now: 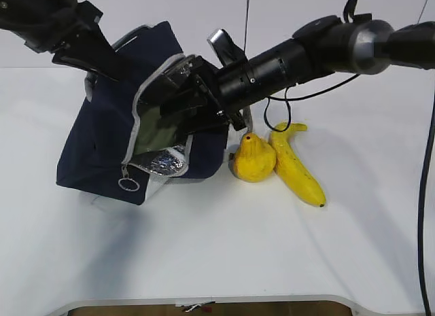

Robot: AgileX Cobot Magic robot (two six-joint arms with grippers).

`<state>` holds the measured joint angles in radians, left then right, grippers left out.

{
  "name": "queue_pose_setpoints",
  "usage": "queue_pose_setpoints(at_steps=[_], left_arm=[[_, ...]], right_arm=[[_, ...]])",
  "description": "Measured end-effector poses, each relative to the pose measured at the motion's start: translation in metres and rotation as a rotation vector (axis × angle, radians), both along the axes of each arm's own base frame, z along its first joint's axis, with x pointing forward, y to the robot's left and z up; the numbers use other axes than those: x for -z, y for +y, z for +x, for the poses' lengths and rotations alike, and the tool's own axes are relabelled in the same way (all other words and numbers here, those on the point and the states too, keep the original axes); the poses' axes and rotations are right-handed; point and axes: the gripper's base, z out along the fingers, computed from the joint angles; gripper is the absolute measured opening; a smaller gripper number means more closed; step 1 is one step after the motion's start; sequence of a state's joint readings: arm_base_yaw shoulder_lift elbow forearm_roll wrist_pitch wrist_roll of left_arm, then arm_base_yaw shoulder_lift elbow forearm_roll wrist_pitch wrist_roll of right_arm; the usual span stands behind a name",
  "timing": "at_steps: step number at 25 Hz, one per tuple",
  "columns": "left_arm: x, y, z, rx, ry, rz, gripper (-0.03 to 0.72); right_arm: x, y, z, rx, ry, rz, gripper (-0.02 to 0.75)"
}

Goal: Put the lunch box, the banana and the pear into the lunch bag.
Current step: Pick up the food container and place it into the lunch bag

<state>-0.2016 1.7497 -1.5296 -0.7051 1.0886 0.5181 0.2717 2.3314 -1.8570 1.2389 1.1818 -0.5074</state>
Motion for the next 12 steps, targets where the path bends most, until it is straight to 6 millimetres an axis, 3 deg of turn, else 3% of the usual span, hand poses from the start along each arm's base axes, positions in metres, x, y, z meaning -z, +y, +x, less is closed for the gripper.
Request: queue_pose_setpoints(at_steps=[8, 12], left_arm=[[0.0, 0.0, -0.001, 0.007, 0.009, 0.001, 0.015], [0.0, 0.0, -0.001, 0.009, 0.01, 0.001, 0.015]], right_arm=[[-0.042, -0.01, 0.017, -0.005, -0.144, -0.272, 0.457], [-0.066, -0.014, 0.02, 0.028, -0.192, -0.311, 0.457]])
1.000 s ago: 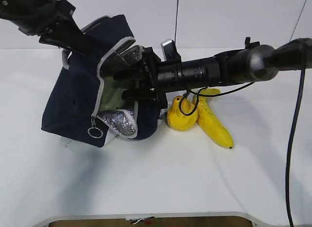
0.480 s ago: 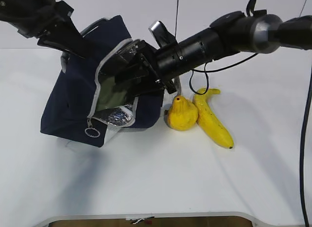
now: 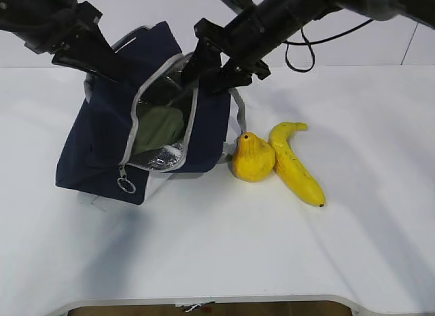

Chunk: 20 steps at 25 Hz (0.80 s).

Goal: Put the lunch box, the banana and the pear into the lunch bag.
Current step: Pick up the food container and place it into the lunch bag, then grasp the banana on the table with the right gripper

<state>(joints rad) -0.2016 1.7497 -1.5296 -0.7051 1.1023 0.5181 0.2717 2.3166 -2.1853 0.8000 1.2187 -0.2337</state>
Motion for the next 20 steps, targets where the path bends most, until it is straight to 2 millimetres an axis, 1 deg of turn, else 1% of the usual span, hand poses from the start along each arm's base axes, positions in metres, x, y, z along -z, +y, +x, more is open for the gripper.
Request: queue_pose_setpoints(at_steps=[2, 7, 11, 15, 18, 20], left_arm=[[0.0, 0.0, 0.0, 0.0, 0.0, 0.0, 0.015], [0.0, 0.006, 0.002, -0.016, 0.003, 0.0, 0.015], [0.0, 0.02, 0.006, -0.054, 0.005, 0.0, 0.015], [0.0, 0.037, 0.01, -0.098, 0.016, -0.001, 0.015], [0.0, 0.047, 0.011, -0.126, 0.029, -0.003, 0.015], [0.001, 0.05, 0.012, -0.134, 0.031, -0.003, 0.015]], right_arm=[[-0.013, -0.003, -0.002, 0.009, -0.028, -0.019, 0.456], [-0.038, -0.017, -0.01, 0.057, -0.092, -0.157, 0.456], [-0.063, -0.028, -0.019, 0.107, -0.148, -0.244, 0.456], [-0.082, -0.038, -0.027, 0.147, -0.195, -0.313, 0.456], [-0.086, -0.045, -0.033, 0.168, -0.201, -0.375, 0.456], [-0.079, -0.05, -0.037, 0.168, -0.181, -0.422, 0.456]])
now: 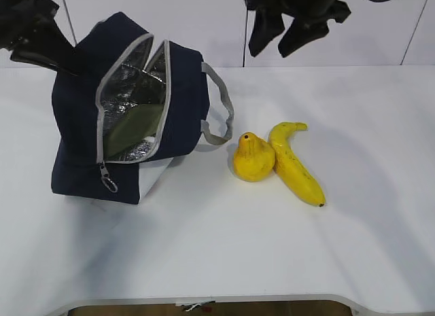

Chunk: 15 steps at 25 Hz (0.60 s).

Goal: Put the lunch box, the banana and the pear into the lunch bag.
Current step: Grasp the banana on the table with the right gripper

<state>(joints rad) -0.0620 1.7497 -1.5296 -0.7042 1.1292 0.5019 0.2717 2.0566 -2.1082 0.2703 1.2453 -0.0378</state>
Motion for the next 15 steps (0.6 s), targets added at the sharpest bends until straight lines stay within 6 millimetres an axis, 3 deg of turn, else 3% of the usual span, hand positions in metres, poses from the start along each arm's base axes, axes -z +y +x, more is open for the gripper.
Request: queue_pose_setpoints(at_steps=[9, 15], left_arm=[[0.0, 0.0, -0.001, 0.004, 0.007, -0.001, 0.015], [0.0, 0.0, -0.001, 0.005, 0.009, -0.001, 0.015]], right_arm=[[0.048, -0.013, -0.012, 0.024, 0.149, -0.146, 0.456], [0.054, -0.02, -0.011, 0.063, 0.152, -0.221, 0.456]])
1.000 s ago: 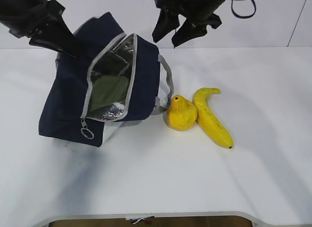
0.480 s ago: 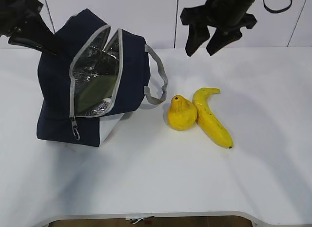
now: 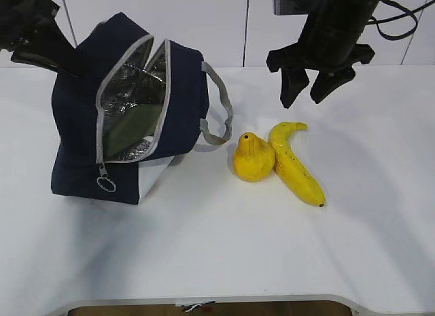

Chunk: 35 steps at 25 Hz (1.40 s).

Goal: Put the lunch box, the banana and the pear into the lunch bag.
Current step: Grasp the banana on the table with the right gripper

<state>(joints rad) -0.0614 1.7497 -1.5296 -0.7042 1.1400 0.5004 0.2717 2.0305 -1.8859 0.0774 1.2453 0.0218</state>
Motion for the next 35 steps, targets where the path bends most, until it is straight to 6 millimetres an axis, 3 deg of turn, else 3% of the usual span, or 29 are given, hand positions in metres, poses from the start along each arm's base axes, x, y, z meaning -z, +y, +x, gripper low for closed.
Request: queue_pose_setpoints(at_steps=[5, 13, 23, 35], left_arm=[[0.0, 0.0, 0.0, 0.003, 0.003, 0.0, 0.015], [0.0, 0.0, -0.002, 0.015, 0.018, -0.001, 0.015], [0.0, -0.001, -0.002, 0.018, 0.021, -0.001, 0.015], [0.0, -0.001, -0.002, 0.018, 0.021, -0.001, 0.015]], right_arm=[[0.005, -0.002, 0.002, 0.039, 0.01, -0.017, 0.459], [0.045, 0.001, 0.014, 0.05, 0.09, -0.044, 0.46], [0.079, 0.005, 0.023, 0.093, 0.15, -0.037, 0.461], [0.083, 0.01, 0.032, 0.112, 0.074, 0.023, 0.463]])
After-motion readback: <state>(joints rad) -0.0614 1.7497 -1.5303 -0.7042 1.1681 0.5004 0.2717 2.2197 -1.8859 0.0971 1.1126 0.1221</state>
